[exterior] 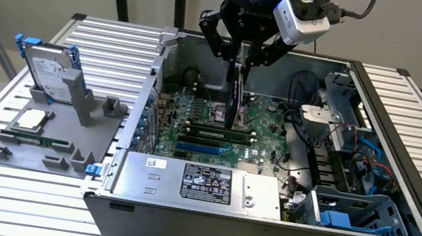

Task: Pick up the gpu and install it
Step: 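Insert the gpu into the slot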

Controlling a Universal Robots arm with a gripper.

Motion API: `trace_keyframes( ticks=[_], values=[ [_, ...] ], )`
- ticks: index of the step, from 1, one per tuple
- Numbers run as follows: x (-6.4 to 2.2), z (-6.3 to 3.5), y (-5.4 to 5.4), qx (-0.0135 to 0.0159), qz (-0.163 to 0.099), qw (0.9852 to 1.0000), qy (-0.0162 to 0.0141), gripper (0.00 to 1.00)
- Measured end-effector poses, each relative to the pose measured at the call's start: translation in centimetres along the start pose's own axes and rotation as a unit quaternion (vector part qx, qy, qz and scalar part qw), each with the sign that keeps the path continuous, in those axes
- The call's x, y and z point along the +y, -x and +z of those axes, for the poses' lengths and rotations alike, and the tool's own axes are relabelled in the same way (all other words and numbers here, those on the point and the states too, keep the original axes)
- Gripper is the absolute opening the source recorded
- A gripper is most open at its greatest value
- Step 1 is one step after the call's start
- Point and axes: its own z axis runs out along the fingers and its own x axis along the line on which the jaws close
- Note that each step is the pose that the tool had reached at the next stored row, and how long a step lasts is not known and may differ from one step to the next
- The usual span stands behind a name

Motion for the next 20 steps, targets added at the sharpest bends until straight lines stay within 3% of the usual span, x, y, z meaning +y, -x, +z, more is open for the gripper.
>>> trace_keyframes(
  ticks=[13,16,20],
  values=[
    [0.0,0.03,0.0,-0.0004,-0.003,1.0,0.0,0.0],
    [0.0,0.13,-0.01,0.0003,-0.03,0.9996,0.0,0.0],
    [0.0,0.29,0.0,0.0016,-0.066,0.9978,0.0001,0.0]
  ],
)
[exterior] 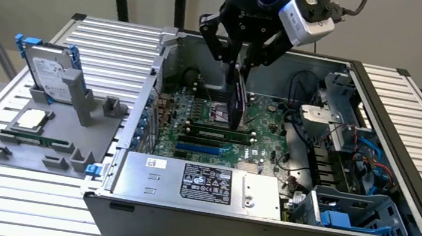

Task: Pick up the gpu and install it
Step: 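Insert the gpu into the slot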

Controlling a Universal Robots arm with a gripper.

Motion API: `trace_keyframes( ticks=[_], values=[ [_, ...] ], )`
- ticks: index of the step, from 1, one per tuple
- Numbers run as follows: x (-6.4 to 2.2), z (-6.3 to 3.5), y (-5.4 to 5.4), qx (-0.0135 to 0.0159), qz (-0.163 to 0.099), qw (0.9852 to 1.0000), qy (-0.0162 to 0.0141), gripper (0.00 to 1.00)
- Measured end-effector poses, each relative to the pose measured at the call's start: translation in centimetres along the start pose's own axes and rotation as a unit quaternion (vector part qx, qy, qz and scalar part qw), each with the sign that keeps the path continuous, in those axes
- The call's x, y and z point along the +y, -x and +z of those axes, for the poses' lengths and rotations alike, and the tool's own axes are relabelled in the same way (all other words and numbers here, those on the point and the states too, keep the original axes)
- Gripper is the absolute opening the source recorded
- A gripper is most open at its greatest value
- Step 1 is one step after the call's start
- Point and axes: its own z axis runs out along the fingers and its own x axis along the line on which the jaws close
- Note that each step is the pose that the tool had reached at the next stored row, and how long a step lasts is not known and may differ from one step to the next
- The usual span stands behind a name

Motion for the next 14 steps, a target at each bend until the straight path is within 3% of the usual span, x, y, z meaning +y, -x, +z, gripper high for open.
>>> trace_keyframes(
  ticks=[4,8,11,12,14],
  values=[
    [-0.01,0.2,0.0,0.0012,-0.037,0.9993,0.0001,0.0],
    [-0.02,0.37,0.0,0.0025,-0.073,0.9973,0.0002,0.0],
    [-0.02,0.5,0.0,0.0034,-0.1,0.9949,0.0002,0.0],
    [-0.02,0.59,0.0,0.004,-0.117,0.9931,0.0003,0.0],
    [-0.03,0.69,0.0,0.0046,-0.136,0.9907,0.0003,0.0]
  ],
)
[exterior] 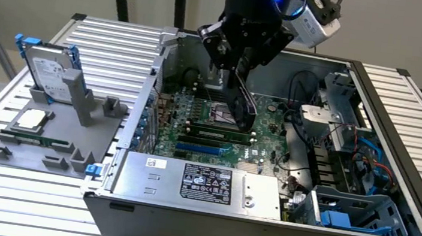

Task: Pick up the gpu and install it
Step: 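Insert the gpu into the slot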

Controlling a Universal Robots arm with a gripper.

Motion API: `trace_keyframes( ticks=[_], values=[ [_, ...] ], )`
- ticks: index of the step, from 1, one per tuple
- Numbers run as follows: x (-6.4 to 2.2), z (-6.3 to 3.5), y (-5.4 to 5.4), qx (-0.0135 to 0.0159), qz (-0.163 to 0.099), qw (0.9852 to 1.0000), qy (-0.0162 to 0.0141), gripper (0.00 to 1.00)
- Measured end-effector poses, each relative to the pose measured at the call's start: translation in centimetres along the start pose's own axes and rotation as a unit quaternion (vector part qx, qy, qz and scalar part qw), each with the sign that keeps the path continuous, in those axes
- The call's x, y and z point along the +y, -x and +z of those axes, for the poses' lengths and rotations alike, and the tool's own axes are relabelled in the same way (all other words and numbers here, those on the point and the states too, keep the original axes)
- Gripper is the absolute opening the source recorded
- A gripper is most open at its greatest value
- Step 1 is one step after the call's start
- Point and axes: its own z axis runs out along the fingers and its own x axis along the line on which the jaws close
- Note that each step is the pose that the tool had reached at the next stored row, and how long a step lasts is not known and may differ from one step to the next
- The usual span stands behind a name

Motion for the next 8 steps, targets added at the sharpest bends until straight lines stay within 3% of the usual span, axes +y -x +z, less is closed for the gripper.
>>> trace_keyframes(
  ticks=[4,8],
  values=[
    [-0.01,0.22,0.0,0.0012,-0.036,0.9993,0.0,0.0],
    [-0.01,0.45,0.0,0.0024,-0.073,0.9974,0.0001,0.0]
  ],
)
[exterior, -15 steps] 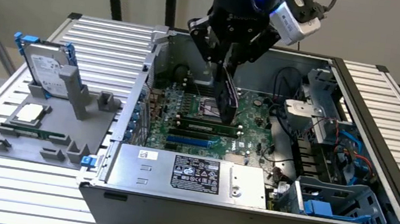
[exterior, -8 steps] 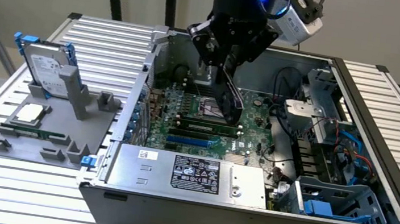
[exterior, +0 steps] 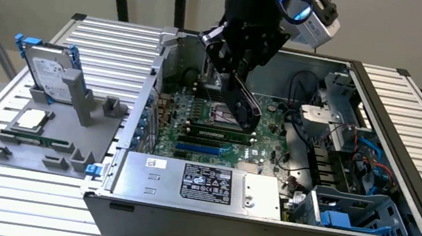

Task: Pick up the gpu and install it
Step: 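Insert the gpu into the slot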

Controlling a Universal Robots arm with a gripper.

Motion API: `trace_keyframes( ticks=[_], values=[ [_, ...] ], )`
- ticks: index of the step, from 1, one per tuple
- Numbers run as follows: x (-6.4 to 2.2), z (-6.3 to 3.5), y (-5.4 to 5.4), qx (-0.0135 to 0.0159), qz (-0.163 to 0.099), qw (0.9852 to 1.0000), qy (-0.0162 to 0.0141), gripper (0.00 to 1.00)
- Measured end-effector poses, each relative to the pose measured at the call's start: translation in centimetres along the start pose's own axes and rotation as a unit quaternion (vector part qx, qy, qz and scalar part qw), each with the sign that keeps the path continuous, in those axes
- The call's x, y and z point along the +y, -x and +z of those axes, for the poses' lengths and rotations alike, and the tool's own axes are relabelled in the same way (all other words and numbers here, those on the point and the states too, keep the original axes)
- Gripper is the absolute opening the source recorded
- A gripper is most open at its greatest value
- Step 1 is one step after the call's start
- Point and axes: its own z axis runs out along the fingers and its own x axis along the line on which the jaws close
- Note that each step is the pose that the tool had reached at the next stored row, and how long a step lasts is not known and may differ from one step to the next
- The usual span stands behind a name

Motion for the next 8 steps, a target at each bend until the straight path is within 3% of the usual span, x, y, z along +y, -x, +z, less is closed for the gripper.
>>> trace_keyframes(
  ticks=[4,8],
  values=[
    [-0.01,0.23,0.0,0.0012,-0.036,0.9993,0.0001,0.0],
    [-0.01,0.44,0.0,0.0025,-0.073,0.9974,0.0001,0.0]
  ],
)
